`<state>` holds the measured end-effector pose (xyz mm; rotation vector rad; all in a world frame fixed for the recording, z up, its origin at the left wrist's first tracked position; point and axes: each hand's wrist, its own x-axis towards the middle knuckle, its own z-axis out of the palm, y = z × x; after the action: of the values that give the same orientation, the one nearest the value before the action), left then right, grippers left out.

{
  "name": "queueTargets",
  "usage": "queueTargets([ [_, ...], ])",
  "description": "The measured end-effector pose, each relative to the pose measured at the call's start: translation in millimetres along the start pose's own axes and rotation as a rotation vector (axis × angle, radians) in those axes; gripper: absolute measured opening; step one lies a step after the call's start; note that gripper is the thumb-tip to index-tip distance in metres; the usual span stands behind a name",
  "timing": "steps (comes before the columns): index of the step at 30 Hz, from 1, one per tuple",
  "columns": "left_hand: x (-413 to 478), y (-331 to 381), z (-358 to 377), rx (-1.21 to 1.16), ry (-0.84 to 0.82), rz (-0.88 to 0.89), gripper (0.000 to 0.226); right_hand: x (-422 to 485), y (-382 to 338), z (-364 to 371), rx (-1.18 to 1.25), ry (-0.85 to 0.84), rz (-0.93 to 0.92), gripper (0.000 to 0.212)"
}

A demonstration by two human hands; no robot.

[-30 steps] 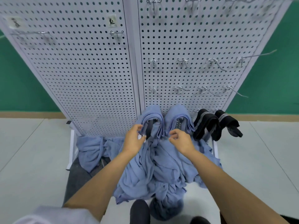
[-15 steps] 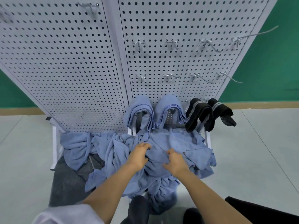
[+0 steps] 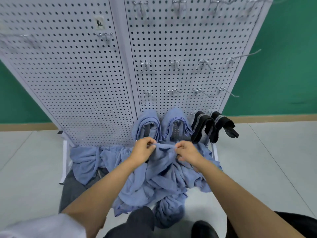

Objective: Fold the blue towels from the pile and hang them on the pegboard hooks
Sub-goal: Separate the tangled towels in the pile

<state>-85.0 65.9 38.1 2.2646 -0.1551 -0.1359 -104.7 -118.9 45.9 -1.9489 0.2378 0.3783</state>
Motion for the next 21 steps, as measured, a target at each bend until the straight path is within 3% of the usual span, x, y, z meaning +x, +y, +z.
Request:
queueTargets([
  [10, -29, 126, -73, -0.249, 0.154, 0.109, 0.009, -65, -94, -49, 0.055, 0.081, -0.209, 0.018],
  [17, -47, 179, -90, -0.361, 0.2, 0.23, 0.007, -103, -154, -94, 0.252, 0.169, -0.467, 0.019],
  [20, -53, 175, -79, -0.222, 0.11, 0.251, 0.029, -101, -150, -96, 0.209, 0.158, -0.445, 0.02],
  [21, -54, 169, -75, -0.165, 0.098, 0.255, 0.025, -98, -144, -94, 0.158, 0.158, -0.434, 0.021],
])
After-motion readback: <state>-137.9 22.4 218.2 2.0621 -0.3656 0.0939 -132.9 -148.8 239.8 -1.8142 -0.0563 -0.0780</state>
